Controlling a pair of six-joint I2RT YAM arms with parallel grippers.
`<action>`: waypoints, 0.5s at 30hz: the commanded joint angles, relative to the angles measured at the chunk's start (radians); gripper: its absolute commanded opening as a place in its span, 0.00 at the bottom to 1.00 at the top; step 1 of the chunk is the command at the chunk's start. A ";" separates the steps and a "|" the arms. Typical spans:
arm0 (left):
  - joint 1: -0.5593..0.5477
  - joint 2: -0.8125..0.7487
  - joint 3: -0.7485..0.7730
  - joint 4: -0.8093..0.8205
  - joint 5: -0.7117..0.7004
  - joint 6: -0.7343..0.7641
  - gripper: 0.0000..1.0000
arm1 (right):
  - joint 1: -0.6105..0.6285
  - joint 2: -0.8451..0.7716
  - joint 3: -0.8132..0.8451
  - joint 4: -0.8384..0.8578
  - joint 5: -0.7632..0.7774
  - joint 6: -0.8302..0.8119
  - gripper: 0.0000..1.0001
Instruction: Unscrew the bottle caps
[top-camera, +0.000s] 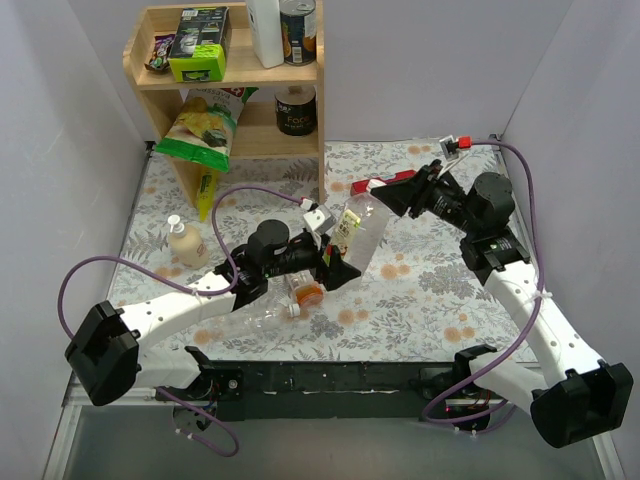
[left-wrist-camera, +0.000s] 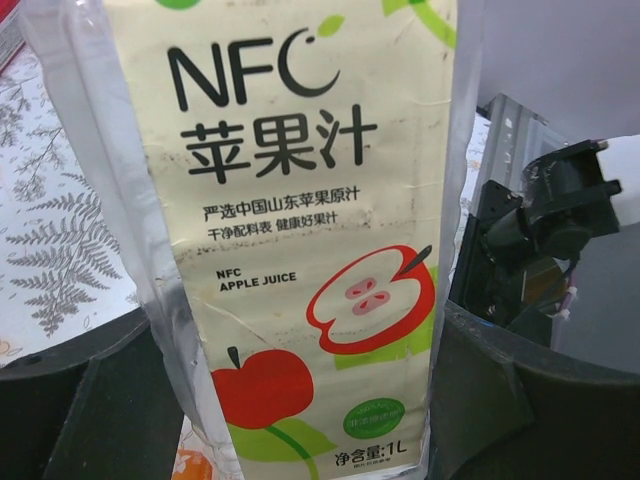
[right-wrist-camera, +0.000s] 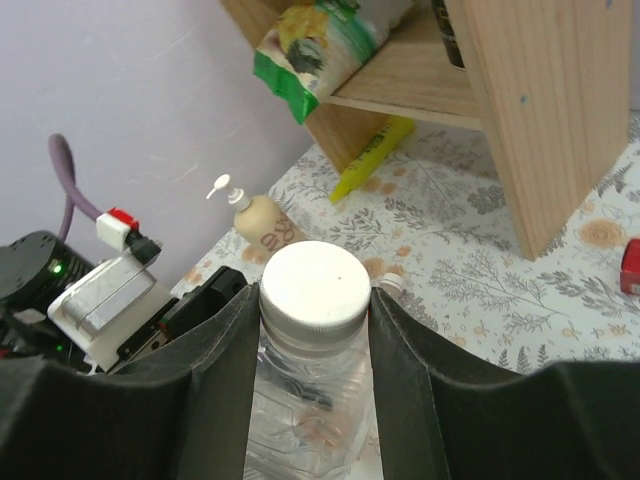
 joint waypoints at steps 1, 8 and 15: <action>-0.010 -0.081 -0.002 0.097 0.250 0.021 0.20 | -0.027 -0.026 -0.033 0.180 -0.228 -0.098 0.01; -0.007 -0.087 0.008 0.134 0.465 -0.002 0.20 | -0.056 -0.046 -0.092 0.352 -0.413 -0.095 0.01; -0.007 -0.071 0.015 0.114 0.443 -0.003 0.21 | -0.064 -0.050 -0.075 0.315 -0.415 -0.108 0.01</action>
